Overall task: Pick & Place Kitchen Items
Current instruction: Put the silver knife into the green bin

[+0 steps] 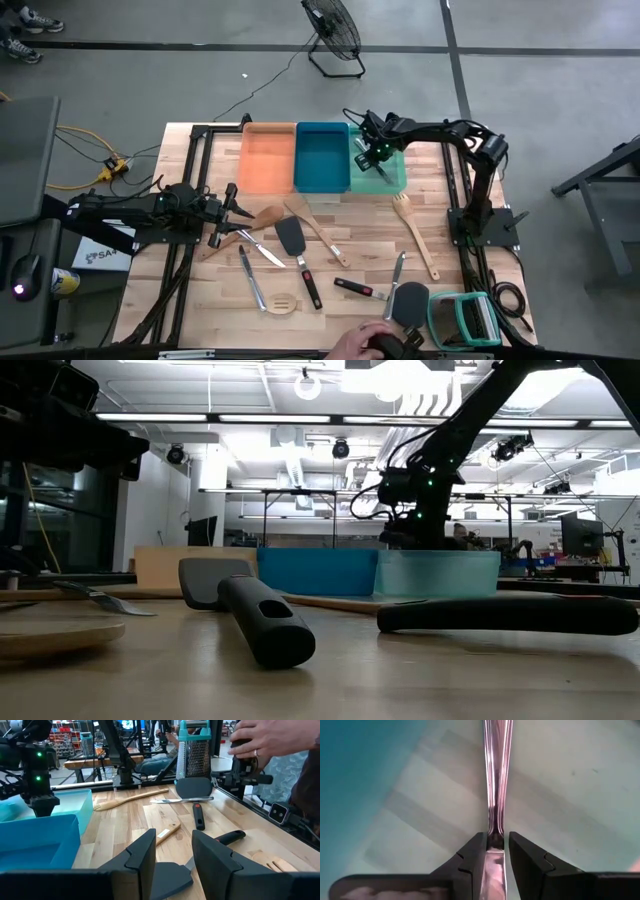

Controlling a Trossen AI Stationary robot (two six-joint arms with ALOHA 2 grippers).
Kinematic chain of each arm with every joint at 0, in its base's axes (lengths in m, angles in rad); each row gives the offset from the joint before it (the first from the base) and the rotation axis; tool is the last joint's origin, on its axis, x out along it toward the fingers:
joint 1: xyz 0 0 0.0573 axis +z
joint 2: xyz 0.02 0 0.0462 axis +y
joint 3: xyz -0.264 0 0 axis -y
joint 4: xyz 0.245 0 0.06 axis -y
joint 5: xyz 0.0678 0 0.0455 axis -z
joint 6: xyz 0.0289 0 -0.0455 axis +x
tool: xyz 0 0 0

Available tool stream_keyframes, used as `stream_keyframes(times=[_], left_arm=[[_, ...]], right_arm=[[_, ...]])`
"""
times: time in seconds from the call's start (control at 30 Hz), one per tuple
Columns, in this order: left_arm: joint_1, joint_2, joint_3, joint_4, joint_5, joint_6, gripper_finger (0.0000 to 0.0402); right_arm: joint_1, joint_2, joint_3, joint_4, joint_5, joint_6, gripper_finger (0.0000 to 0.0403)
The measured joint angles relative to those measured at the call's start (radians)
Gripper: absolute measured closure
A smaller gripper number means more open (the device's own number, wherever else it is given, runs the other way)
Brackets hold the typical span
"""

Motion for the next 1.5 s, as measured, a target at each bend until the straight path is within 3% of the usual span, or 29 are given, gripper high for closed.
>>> stream_keyframes(times=[0.3,0.43,0.6,0.97,1.1,1.5], left_arm=[[0.000,0.000,0.000,0.000,0.000,0.000,0.0277],[0.000,0.000,0.000,0.000,0.000,0.000,0.0277],[0.000,0.000,0.000,0.000,0.000,0.000,0.0277],[0.000,0.000,0.000,0.000,0.000,0.000,0.0277],[0.000,0.000,0.000,0.000,0.000,0.000,0.0277],[0.000,0.000,0.000,0.000,0.000,0.000,0.0277]], right_arm=[[-0.007,-0.097,-0.001,0.027,-0.047,0.076,0.0317],[-0.006,-0.152,-0.001,0.024,-0.055,0.057,0.0317],[0.017,-0.226,-0.001,0.019,-0.144,-0.026,0.0317],[0.173,-0.353,-0.001,-0.137,-0.226,-0.642,0.0317],[0.226,-0.366,-0.001,-0.209,-0.260,-0.786,0.0317],[0.465,-0.366,-0.001,-0.396,-0.203,-1.115,0.0317]])
